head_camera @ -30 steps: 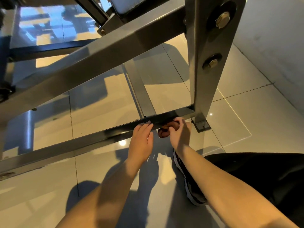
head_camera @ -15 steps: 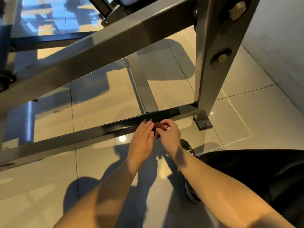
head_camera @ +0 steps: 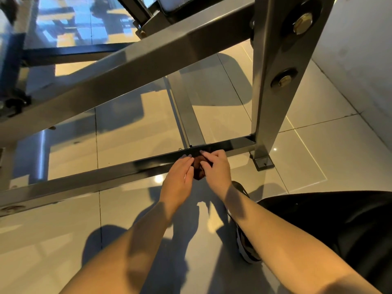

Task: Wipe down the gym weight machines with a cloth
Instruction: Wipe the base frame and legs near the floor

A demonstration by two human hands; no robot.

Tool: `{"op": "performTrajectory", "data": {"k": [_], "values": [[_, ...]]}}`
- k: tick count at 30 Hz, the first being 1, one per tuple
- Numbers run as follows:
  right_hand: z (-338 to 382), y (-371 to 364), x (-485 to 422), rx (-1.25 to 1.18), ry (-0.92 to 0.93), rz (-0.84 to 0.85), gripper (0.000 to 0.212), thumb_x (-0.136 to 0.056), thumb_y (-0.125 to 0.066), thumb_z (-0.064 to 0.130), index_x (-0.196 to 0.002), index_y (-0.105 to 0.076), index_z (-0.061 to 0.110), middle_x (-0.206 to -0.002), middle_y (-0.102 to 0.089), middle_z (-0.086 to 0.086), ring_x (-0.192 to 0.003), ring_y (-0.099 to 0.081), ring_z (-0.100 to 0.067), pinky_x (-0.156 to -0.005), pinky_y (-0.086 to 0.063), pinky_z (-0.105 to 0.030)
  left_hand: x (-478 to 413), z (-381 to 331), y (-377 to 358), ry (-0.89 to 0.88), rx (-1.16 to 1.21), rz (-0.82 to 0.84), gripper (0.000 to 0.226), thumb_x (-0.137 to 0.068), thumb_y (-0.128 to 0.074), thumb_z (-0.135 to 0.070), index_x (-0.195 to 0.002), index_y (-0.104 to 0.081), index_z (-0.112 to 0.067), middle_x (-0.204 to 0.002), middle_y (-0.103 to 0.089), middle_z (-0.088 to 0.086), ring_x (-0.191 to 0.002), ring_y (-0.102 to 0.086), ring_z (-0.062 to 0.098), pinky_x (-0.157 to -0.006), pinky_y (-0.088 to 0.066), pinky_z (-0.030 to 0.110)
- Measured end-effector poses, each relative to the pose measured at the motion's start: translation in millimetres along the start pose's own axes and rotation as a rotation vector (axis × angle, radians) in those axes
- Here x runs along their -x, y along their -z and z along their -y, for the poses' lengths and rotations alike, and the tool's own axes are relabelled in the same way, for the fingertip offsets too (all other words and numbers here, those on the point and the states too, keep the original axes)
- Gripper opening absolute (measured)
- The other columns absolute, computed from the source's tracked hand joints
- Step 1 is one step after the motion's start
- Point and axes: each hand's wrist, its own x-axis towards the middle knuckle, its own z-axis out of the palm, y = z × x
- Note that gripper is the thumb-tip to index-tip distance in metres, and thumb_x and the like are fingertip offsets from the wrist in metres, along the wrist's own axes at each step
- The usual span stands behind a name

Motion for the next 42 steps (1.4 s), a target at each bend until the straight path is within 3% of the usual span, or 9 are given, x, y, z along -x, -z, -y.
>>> {"op": "performTrajectory", "data": {"k": [5,8,11,17,22,27,33,39,42], "values": [[-4.3,15.9,-10.8,-0.107,-0.152,-0.212,0.033,-0.1,-0.056,0.004,-0.132,-0.062,0.011,-0.118,-0.042,0.002,-0.107,-0.052,-0.009,-0.089,-0.044,-0.006,1.4,-4.7,-1.0,0.032,-0.011,0.015,0.042,-0.109,-0.04,-0.024,-0.15,-0.047,-0.018,-0.157,-0.041,-0.005,-0.148,-0.027,0.008,-0.113,-0.007,0.008],[6.8,0.9,-1.9,-0.076,-0.1,-0.062,0.036,-0.102,-0.054,0.008,-0.138,-0.058,0.013,-0.116,-0.042,0.002,-0.1,-0.052,-0.005,-0.095,-0.045,-0.012,2.0,-6.8,-1.2,0.031,0.006,0.012,0.041,-0.109,-0.041,-0.022,-0.149,-0.048,-0.015,-0.157,-0.042,-0.002,-0.148,-0.027,0.009,-0.111,-0.005,0.004],[13.3,-9.5,10.9,-0.081,-0.029,0.052,0.038,-0.102,-0.055,0.007,-0.139,-0.058,0.013,-0.113,-0.043,0.001,-0.09,-0.05,-0.001,-0.079,-0.042,0.0,3.7,-7.1,-0.7,0.063,0.04,-0.003,0.041,-0.109,-0.039,-0.02,-0.149,-0.048,-0.014,-0.157,-0.042,0.0,-0.148,-0.027,0.008,-0.114,-0.01,0.009],[-0.5,1.7,12.2,-0.148,-0.147,-0.148,0.037,-0.098,-0.06,0.005,-0.133,-0.064,0.017,-0.121,-0.049,-0.001,-0.098,-0.05,-0.002,-0.073,-0.036,0.009,8.3,-5.3,-7.9,0.006,-0.015,0.021,0.044,-0.109,-0.037,-0.025,-0.152,-0.043,-0.016,-0.162,-0.032,-0.006,-0.15,-0.014,0.003,-0.112,0.002,0.003],[0.2,-9.6,20.5,-0.219,-0.13,-0.034,0.035,-0.095,-0.065,0.009,-0.126,-0.069,0.024,-0.12,-0.056,0.003,-0.112,-0.055,-0.01,-0.084,-0.044,-0.006,7.9,-2.1,-11.3,0.012,0.014,0.001,0.043,-0.109,-0.037,-0.02,-0.152,-0.043,-0.016,-0.161,-0.034,-0.005,-0.144,-0.012,-0.006,-0.111,0.001,0.0],[-12.9,-23.3,33.3,-0.073,-0.084,0.069,0.03,-0.094,-0.066,0.01,-0.119,-0.074,0.024,-0.113,-0.057,0.0,-0.104,-0.06,-0.014,-0.077,-0.048,-0.006,7.1,5.9,-10.5,-0.003,0.031,0.021,0.042,-0.109,-0.037,-0.024,-0.151,-0.045,-0.017,-0.161,-0.033,-0.009,-0.145,-0.011,-0.007,-0.114,-0.001,0.004],[-22.3,-16.1,13.3,-0.449,-0.347,-0.26,0.032,-0.097,-0.063,0.011,-0.125,-0.066,0.025,-0.123,-0.058,0.001,-0.102,-0.063,-0.008,-0.073,-0.055,-0.01,8.3,0.3,-17.8,-0.014,-0.022,-0.018,0.042,-0.11,-0.036,-0.023,-0.15,-0.046,-0.016,-0.162,-0.031,-0.008,-0.148,-0.009,-0.002,-0.112,0.004,0.002],[-15.4,-28.3,18.4,-0.287,-0.216,-0.094,0.025,-0.096,-0.064,0.011,-0.118,-0.068,0.023,-0.113,-0.066,0.004,-0.099,-0.062,-0.003,-0.074,-0.051,-0.011,9.0,-6.3,-21.5,-0.008,-0.032,-0.015,0.043,-0.11,-0.033,-0.026,-0.151,-0.043,-0.019,-0.163,-0.028,-0.01,-0.152,-0.007,0.001,-0.112,0.003,0.005],[-23.6,-16.2,5.9,-0.288,-0.288,-0.163,0.024,-0.095,-0.063,0.008,-0.113,-0.07,0.024,-0.106,-0.069,0.005,-0.093,-0.066,-0.005,-0.082,-0.057,-0.02,8.1,-6.2,-20.4,-0.028,-0.077,-0.018,0.042,-0.11,-0.034,-0.025,-0.15,-0.045,-0.018,-0.162,-0.031,-0.007,-0.153,-0.012,0.008,-0.118,-0.004,0.015]]}}
